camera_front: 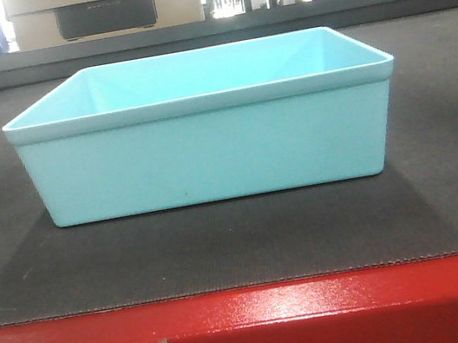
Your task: Fetch blue bin and place on conveyor start
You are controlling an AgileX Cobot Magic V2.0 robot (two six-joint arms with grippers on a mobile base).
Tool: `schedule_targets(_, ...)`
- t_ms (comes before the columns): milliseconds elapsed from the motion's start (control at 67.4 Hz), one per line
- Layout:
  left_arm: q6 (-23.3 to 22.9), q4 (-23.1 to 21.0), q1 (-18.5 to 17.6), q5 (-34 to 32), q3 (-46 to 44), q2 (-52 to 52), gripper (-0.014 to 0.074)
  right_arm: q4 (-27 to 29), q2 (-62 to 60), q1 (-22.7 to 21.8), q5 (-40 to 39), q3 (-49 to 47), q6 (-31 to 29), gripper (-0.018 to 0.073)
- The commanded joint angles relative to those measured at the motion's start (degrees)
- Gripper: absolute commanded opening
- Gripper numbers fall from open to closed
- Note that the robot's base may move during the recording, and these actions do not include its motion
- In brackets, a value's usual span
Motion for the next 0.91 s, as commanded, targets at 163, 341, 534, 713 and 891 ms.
schedule_targets(163,-0.7,0.4,0.0,-12.7,16.2,-12.1,-0.0111,-1.2,-15.1,-0.3,-14.7,20.3,-0.3,-0.0162)
schedule_targets(341,-1.0,0.2,0.0,-26.0,32.2,-24.3,-0.0111,-1.2,-26.6,-0.3,-24.8,32.9,-0.3,-0.0162)
schedule_targets(534,-1.0,0.2,0.0,-39.4,47.7,-37.6,-0.0111,-1.2,-36.6,-0.3,-30.3,41.1,-0.3,-0.0162)
schedule_targets(713,-1.0,0.3,0.0,-42.2,55.1,-46.7,-0.0111,-1.2,-40.3,-0.3,-30.5,43.3,-0.3,-0.0162)
schedule_targets(891,-1.0,0.3,0.0,-40.9,56.1,-50.6,-0.0111,-1.2,-40.3,-0.3,-30.8,43.3,-0.3,-0.0162)
